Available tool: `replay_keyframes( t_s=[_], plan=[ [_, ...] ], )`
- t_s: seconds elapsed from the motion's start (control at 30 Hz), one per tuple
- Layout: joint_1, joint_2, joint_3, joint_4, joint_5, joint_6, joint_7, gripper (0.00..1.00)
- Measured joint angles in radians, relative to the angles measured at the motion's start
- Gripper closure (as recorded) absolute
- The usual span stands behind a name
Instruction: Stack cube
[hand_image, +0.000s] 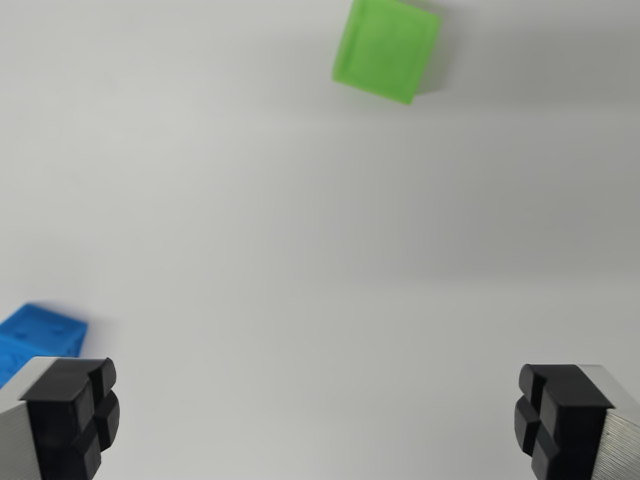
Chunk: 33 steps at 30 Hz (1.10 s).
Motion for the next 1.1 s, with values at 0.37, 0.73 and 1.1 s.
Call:
replay_keyframes(
  t_s=[0.37,0.73,1.1],
  plan=[
    [0.024,-0.020,0.011,-0.062,0.000,0.044,0.064,0.00],
    [0.053,-0.036,0.027,-0.129,0.000,0.096,0.143,0.00],
    [0.084,-0.049,0.048,-0.197,0.000,0.154,0.234,0.00]
  ],
)
